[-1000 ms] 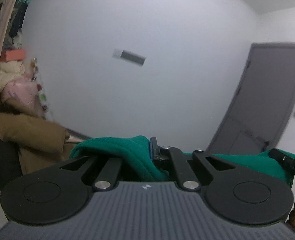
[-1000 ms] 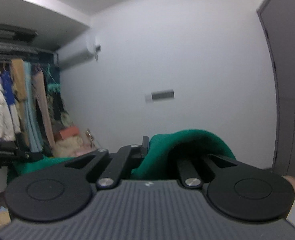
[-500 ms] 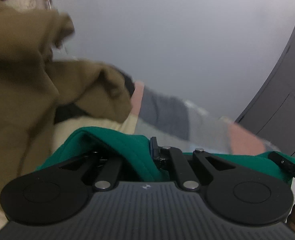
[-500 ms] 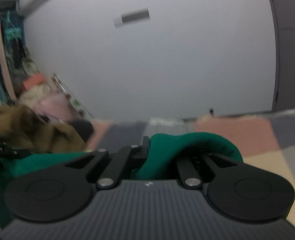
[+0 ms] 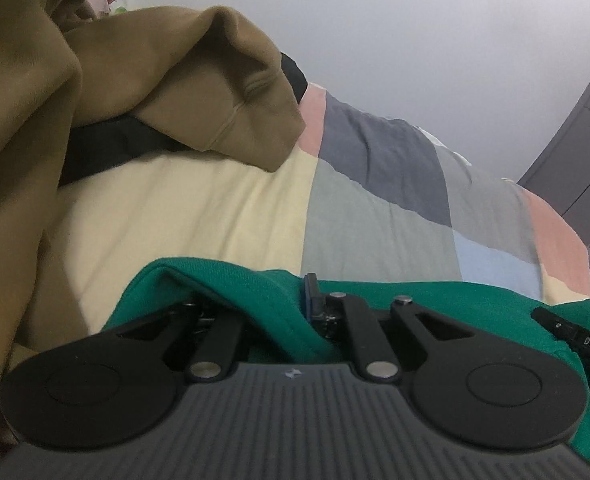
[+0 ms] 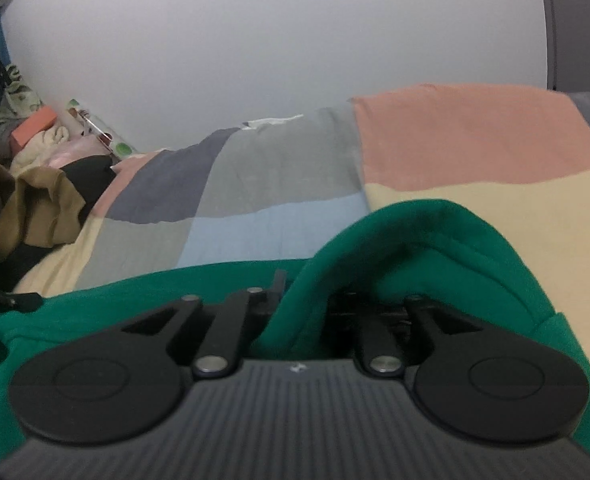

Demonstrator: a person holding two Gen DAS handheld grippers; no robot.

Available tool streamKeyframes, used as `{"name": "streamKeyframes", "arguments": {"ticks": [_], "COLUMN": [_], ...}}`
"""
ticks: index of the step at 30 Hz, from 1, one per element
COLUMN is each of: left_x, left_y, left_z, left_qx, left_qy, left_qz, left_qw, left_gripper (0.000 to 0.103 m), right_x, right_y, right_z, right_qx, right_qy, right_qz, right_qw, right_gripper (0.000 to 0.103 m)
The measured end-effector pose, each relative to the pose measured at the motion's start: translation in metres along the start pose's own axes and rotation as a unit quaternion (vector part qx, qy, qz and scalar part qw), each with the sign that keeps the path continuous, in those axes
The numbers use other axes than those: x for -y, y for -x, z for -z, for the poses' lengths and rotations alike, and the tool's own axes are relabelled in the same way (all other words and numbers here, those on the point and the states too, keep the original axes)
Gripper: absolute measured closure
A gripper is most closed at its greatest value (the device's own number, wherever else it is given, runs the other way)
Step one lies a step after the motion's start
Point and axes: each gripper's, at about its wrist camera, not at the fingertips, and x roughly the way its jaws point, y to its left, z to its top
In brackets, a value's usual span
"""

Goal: Fold large clothes

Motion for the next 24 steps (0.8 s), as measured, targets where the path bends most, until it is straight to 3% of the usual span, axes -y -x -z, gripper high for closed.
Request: {"name": "streamKeyframes", "arguments": {"ticks": [3,4,5,7,9,16,24], "left_x": [0.007,0.008,0.009,0.013,0.016,0.02,0.015], "left_y": [0.011,0.014,0.021,0.036,0.049,0.129,0.249], "left_z": [0.002,0.002,0.004,0.007,0.01,0.038,0.107], "left_qx": [0.002,-0.002,-0.006,0.007,0.016,0.051,0.081], "left_qy": [-0.008,-0.007,-0.005,-0.008,-0.014,-0.033,-0.031], "left_qz": [-0.004,-0.005,-0.005,-0.012,-0.017,-0.027,-0.018], "left_qw": [1.0,1.0,1.0,0.9999,0.9996,0.9978,0.996], "left_gripper": [0.085,0.074,0.06,0.055,0.054,0.054,0.054], "right_x": [0.002,0.0,0.0,-0.001,-0.004,-0.015,-0.034], "right_y": [0.01,0.015,0.022,0.034,0.04,0.099,0.218], "right_z": [-0.002,-0.003,-0.005,-0.007,-0.012,-0.015,0.014], "right_qx": [-0.004,-0.003,0.002,0.01,0.016,0.046,0.072], "right_qy": [-0.001,0.002,0.003,-0.003,-0.011,0.006,0.027], "right_qz": [-0.006,-0.006,-0.003,-0.008,-0.016,-0.019,-0.012], "right_qw": [1.0,1.0,1.0,1.0,1.0,0.999,0.997], "right_gripper": [0.083,0.083,0.076,0.061,0.053,0.053,0.053]}}
